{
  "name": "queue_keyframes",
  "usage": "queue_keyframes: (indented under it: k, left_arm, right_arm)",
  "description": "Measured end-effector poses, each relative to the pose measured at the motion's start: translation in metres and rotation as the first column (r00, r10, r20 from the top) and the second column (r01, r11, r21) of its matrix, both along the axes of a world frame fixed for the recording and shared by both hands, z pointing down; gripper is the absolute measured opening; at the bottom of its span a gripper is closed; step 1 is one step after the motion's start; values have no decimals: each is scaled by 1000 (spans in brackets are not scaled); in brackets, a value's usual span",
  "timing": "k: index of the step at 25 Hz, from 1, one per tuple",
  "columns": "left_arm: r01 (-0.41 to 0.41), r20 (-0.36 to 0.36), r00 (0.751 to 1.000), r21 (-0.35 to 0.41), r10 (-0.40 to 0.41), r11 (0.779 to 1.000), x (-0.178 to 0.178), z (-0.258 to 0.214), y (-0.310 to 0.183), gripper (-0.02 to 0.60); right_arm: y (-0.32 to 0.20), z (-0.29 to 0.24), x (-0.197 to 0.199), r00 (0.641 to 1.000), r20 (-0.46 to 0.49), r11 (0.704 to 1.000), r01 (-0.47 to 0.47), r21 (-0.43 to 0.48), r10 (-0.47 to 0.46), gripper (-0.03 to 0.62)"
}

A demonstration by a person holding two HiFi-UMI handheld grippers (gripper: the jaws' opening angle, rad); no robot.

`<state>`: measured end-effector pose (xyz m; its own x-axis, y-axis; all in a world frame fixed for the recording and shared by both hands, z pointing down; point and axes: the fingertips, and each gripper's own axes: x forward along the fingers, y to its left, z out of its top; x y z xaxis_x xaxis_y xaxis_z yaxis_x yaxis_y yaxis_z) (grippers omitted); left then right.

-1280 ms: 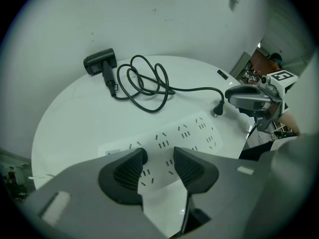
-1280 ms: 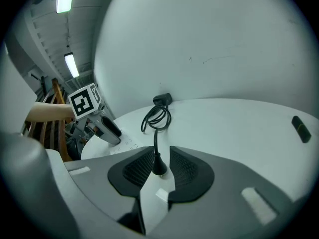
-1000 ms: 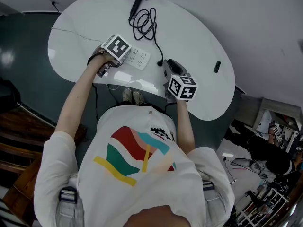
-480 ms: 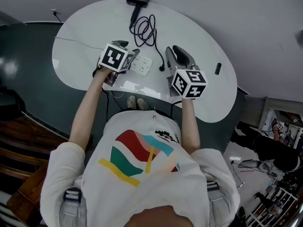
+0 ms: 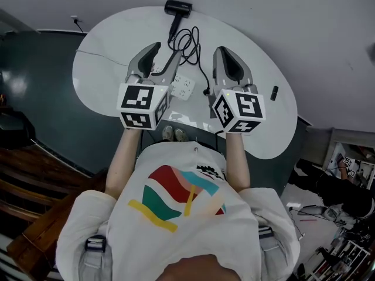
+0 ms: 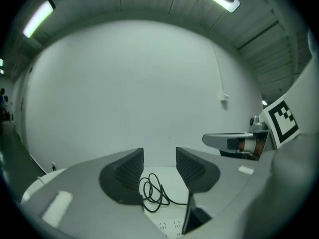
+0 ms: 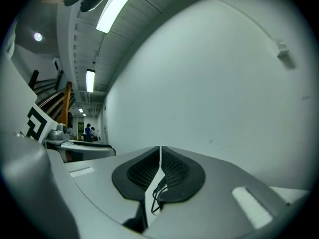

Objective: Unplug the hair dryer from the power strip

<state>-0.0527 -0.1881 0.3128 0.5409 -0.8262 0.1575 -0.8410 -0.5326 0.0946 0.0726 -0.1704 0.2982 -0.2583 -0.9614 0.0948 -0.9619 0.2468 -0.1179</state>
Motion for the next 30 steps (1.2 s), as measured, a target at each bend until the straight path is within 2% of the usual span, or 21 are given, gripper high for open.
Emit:
queue_keyframes:
  k: [4,7,11,16,30]
  left_arm:
    - [110,-49,993,131,-104,985,-20,-26,19,175]
    - [165,-61,986,170,-157,971,-30,-31,29,160]
    - [185,-26,983,197,-183,963,-34,-29,38,133]
    - [180,8,983,194,-185,964,-32,-24,43,123]
    - [191,8,980,193,-196,962,-35,-24,49,112]
  right_arm:
    - [11,-17,-26,995,-69,996,70,61,-66,29]
    - [20,-19,-49,985,-88,985,158,74,-151,50]
    - [27,-17,-66,977,-84,976,201,80,-194,63]
    - [33,-10,-75,972,-64,971,231,70,-226,67]
    - [37,-3,-81,970,-79,971,235,46,-231,46]
